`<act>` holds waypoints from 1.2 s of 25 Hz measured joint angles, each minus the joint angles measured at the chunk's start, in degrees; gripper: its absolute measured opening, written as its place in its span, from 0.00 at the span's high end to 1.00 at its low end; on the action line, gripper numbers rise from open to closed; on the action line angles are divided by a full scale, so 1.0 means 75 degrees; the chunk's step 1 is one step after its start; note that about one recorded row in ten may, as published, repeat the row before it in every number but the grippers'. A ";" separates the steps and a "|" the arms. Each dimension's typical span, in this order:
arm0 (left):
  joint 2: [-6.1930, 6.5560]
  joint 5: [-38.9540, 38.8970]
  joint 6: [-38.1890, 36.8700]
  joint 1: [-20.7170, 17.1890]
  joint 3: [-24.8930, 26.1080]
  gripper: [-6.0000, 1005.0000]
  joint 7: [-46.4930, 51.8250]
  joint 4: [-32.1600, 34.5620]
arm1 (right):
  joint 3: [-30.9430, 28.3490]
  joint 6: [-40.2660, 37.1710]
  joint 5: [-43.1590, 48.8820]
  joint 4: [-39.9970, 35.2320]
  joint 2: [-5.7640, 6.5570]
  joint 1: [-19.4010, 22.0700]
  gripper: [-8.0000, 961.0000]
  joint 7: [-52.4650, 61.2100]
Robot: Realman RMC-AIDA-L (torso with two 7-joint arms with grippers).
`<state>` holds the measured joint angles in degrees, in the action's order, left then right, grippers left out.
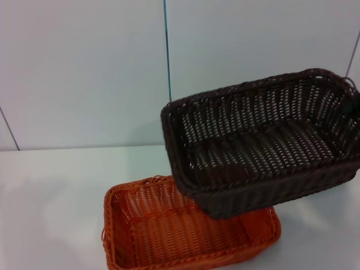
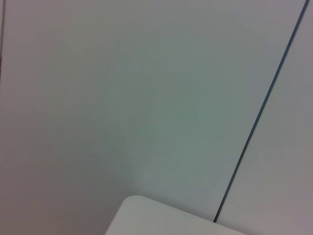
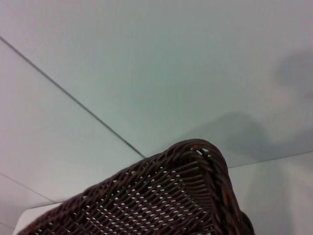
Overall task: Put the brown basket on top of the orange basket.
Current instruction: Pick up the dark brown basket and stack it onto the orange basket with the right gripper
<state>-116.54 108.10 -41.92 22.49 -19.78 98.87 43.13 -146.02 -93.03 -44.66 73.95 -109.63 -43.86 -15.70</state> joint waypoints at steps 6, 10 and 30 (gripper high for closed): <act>-0.0005 -0.0002 -0.0001 0.0000 0.0000 0.50 0.0000 -0.0009 | 0.0090 0.0239 -0.0217 -0.0304 -0.0182 0.0015 0.80 -0.0220; -0.0009 -0.0002 0.0003 -0.0018 0.0000 0.50 0.0000 -0.0019 | 0.0100 0.0498 -0.0348 -0.0608 -0.0375 0.0028 0.80 -0.0538; -0.0011 0.0013 0.0242 -0.0019 -0.0008 0.50 -0.0098 -0.0045 | 0.0769 0.1913 -0.0745 -0.1441 -0.1136 0.0442 0.80 -0.1401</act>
<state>-116.63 108.20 -40.11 22.35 -19.83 98.14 42.80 -140.25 -78.68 -50.24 63.14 -118.15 -40.54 -26.20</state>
